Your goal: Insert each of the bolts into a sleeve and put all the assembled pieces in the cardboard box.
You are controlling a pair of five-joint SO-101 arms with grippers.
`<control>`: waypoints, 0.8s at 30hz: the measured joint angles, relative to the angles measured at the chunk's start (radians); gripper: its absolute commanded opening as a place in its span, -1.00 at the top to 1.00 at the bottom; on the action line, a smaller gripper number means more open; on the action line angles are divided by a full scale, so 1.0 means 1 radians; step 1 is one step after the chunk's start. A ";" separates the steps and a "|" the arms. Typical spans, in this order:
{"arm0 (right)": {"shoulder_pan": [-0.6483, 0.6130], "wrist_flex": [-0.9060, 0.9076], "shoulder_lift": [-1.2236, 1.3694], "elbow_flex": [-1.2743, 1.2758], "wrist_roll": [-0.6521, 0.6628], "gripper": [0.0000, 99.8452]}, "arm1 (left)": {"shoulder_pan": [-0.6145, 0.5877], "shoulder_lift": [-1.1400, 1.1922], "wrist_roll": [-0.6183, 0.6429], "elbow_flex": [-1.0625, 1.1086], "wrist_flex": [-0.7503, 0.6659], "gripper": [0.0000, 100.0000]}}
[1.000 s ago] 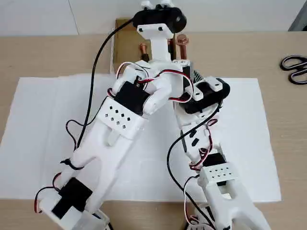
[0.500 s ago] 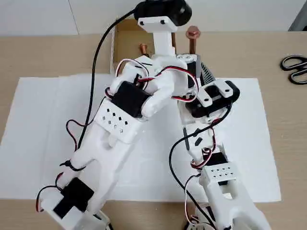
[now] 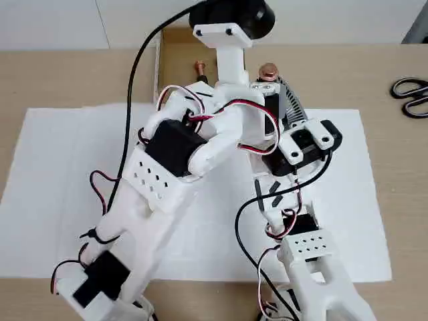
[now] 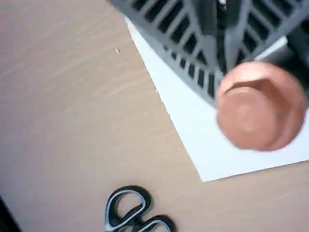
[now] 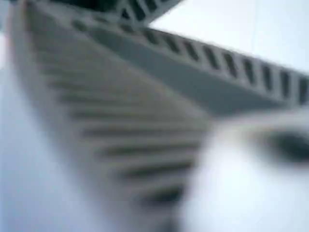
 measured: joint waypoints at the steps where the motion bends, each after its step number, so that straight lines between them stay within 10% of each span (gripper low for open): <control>1: 0.000 0.002 0.002 0.003 0.000 0.99 | -0.009 0.000 0.000 0.000 -0.006 0.99; 13: 0.167 0.110 0.226 -0.031 -0.153 0.99 | -0.262 -0.055 0.021 -0.040 0.006 0.99; 24: 0.058 1.284 1.040 -1.433 -0.293 0.99 | -0.278 0.104 0.157 0.818 -0.354 0.99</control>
